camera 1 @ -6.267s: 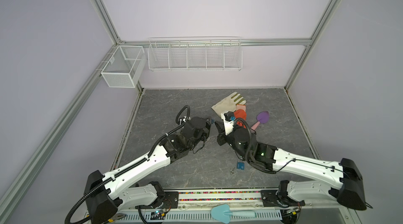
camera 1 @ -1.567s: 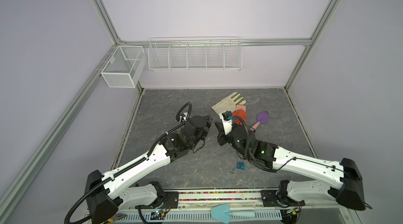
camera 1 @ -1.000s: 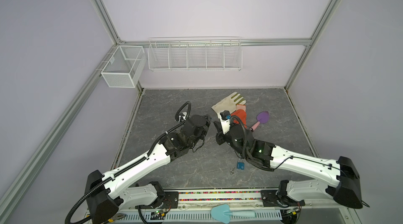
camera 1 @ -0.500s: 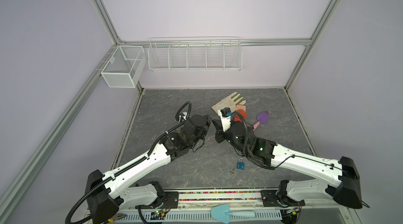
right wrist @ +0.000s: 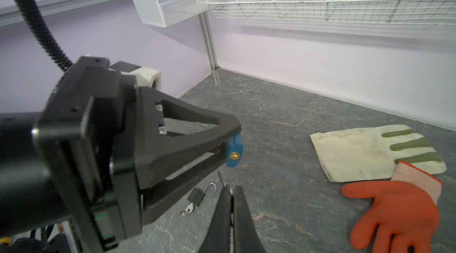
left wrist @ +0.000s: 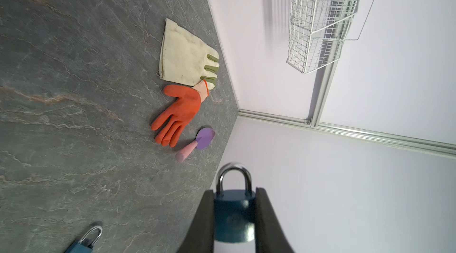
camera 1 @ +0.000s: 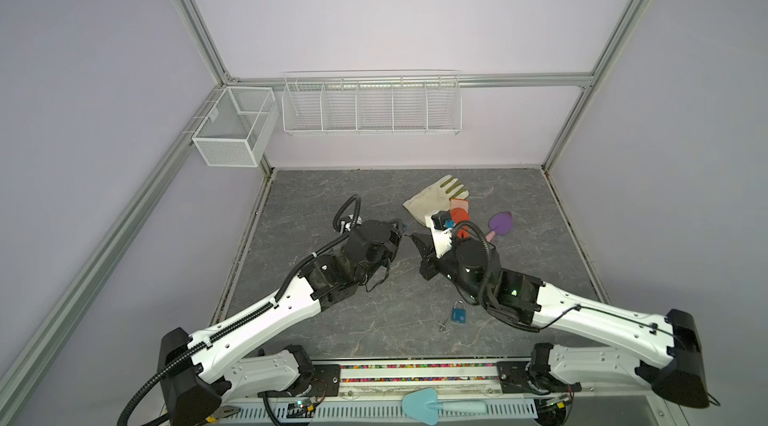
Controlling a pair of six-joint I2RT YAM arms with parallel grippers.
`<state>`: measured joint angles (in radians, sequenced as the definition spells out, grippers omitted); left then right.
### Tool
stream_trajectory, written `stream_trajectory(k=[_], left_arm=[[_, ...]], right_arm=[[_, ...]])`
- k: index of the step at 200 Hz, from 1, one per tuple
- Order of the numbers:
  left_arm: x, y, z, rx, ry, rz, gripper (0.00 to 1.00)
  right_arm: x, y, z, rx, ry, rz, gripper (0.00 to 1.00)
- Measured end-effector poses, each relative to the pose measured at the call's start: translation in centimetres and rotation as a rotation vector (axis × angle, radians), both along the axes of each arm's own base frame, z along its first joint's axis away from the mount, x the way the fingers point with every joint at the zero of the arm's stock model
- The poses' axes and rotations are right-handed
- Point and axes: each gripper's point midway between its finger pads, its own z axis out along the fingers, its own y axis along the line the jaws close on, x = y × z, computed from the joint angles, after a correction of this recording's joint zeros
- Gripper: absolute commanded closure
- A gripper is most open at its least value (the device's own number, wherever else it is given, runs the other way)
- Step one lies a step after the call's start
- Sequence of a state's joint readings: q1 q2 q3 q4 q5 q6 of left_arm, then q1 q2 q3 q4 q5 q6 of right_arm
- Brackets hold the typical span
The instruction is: Unlock with the key
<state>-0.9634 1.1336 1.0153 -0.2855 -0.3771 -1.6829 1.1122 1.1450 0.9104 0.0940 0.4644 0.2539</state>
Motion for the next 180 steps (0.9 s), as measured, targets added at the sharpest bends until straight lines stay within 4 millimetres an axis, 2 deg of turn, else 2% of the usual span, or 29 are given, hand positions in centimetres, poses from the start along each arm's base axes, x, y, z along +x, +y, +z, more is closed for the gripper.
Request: stream_trajectory(k=[30,82,142,180], left_arm=[[-0.2,0.4,-0.1,-0.042,0.01,0.016,1.0],[-0.2,0.6,-0.1,-0.072,0.022,0.029,1.0],[-0.1,0.7,0.4,-0.092,0.014,0.035,1.0],[0.0,0.7,0.4,-0.094,0.014,0.038,1.0]], right_arm=[[0.8,-0.5,0.4,0.001,-0.037,-0.05,0.94],[1.3,0.7,0.6,0.021,-0.066,-0.044,0.94],[1.4,1.0,0.7,0.034,-0.071,-0.04,0.94],[1.1,1.1,-0.4,0.019,-0.063,-0.031,0.94]])
